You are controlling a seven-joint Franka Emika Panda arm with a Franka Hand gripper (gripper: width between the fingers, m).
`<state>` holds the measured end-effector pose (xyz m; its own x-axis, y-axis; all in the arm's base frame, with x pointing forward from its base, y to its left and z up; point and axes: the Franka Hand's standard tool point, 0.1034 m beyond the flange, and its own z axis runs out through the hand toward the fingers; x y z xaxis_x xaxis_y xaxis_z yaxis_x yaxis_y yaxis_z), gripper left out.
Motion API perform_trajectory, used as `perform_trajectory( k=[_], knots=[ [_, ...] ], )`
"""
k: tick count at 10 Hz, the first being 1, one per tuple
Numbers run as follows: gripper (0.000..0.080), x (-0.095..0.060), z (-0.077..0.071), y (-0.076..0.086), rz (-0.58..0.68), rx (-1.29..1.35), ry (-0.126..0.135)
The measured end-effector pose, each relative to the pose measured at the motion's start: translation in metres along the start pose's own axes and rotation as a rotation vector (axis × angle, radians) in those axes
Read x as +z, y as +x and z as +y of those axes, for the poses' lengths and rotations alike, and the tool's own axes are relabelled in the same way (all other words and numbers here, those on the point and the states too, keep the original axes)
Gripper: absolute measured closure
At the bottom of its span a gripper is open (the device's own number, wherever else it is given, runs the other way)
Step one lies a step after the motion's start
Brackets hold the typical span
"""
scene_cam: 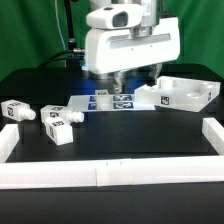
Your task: Assemble one leg
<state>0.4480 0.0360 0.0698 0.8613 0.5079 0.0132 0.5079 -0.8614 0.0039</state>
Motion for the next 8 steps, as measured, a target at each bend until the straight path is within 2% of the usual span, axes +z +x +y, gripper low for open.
perform_trajectory(
  k=[1, 2, 3, 4, 6, 7, 8],
  knots=[
    [0.0151, 0.003, -0.036, -0.006, 0.017, 0.024, 0.000],
    [0.0151, 0.002, -0.069, -0.007, 0.076, 0.056, -0.017],
    [0.0151, 0.005, -0.073, -0.014, 0.053, -0.006, -0.012],
    [0.0151, 0.004, -0.066, -0.011, 0.058, 0.016, -0.015],
    [0.0151, 0.007, -0.069, -0.011, 0.061, -0.013, -0.015],
    [0.0151, 0.015, -0.074, -0.012, 0.062, -0.058, -0.015],
    [0.0151, 0.021, -0.087, -0.013, 0.078, -0.156, -0.020]
  ],
)
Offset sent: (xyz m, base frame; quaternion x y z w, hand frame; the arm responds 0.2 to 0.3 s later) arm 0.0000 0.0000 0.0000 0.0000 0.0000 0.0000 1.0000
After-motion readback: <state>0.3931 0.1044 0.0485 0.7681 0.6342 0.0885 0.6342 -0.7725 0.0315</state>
